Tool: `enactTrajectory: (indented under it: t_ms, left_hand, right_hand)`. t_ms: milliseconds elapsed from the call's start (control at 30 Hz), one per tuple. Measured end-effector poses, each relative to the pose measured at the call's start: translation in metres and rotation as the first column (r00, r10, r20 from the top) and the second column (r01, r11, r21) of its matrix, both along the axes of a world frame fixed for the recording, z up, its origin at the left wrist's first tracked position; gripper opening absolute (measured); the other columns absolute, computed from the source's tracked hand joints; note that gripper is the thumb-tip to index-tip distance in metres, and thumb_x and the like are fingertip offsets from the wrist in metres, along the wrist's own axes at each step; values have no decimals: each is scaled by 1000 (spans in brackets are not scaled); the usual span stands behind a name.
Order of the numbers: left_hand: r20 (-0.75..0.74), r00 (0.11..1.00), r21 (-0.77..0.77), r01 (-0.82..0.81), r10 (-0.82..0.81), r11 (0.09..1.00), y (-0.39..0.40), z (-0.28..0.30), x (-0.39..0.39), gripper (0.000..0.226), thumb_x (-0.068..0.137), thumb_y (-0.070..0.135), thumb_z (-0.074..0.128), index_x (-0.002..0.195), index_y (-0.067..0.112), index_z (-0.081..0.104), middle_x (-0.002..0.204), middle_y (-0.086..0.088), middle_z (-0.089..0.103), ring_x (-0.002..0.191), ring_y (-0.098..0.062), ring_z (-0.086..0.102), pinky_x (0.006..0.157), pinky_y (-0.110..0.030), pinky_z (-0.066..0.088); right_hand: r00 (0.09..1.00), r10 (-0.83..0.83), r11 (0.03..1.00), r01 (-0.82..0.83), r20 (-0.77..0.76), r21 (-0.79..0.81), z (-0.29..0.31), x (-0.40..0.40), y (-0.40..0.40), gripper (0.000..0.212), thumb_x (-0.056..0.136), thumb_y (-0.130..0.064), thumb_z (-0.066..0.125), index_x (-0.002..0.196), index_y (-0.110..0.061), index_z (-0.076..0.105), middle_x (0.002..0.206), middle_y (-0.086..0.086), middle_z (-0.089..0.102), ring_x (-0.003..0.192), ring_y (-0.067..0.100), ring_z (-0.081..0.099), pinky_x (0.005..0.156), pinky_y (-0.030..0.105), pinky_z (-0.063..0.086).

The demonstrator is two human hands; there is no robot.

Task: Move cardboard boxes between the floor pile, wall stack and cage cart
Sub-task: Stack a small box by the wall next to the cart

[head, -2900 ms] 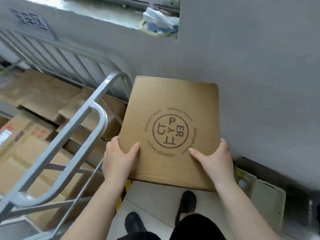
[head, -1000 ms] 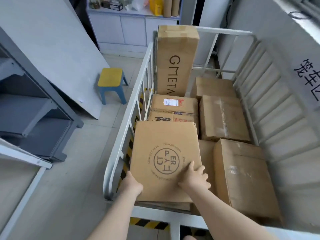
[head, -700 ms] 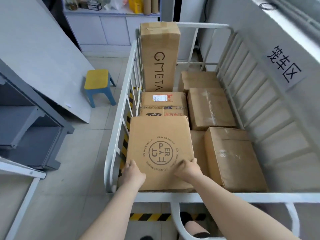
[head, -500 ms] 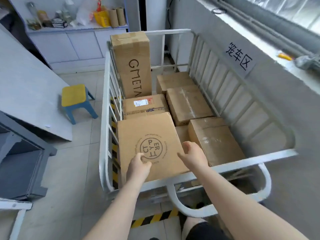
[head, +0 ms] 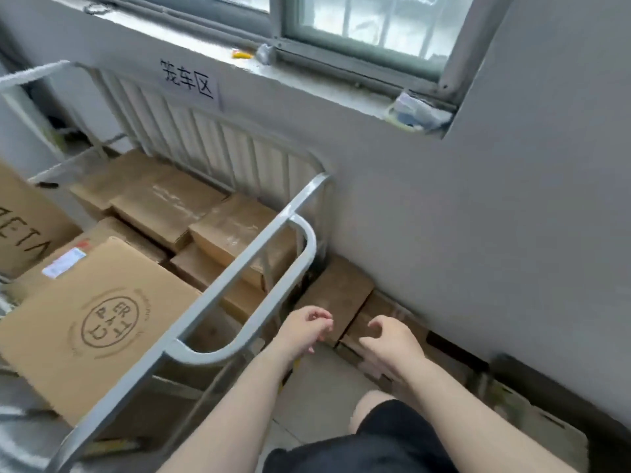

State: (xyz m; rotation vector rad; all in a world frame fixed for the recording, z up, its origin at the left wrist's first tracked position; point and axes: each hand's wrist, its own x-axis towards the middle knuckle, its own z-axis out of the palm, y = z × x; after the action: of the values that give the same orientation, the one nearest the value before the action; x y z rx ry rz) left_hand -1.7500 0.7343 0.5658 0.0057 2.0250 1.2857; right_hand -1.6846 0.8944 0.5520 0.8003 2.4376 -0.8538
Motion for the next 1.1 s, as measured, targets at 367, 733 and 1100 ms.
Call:
enactTrajectory:
  t_ms: [367,733,1100]
  left_hand:
    - [144,988,-281,102,-63,954,110,-105,13,9,88,16,56,96,17,60,99,-4,64,85,-16,54,73,-27,43]
    - [121,986,-359,154,-117,920,237,-343,-28,37,94,16,47,131,18,50,130,-2,55,116,-20,53,94,-31,43]
    - [17,934,-730,255,-356,634,283,-572,-85,61,91,37,51,140,7,31,136,-14,45,124,-32,46,92,-43,44]
  right_hand:
    - [912,-249,951,293,325,-95,-61,53,151,51,88,-40,62,129,-13,50,133,5,53,119,21,51,91,27,41]
    - [778,-439,820,551,448,-153,-321,20,230,54,89,-32,63,134,-7,45,131,10,53,111,23,52,81,24,37]
    - [463,-818,393,883,340,-257,-561,3,257,70,73,-41,77,131,-16,46,126,4,57,116,26,54,101,45,44]
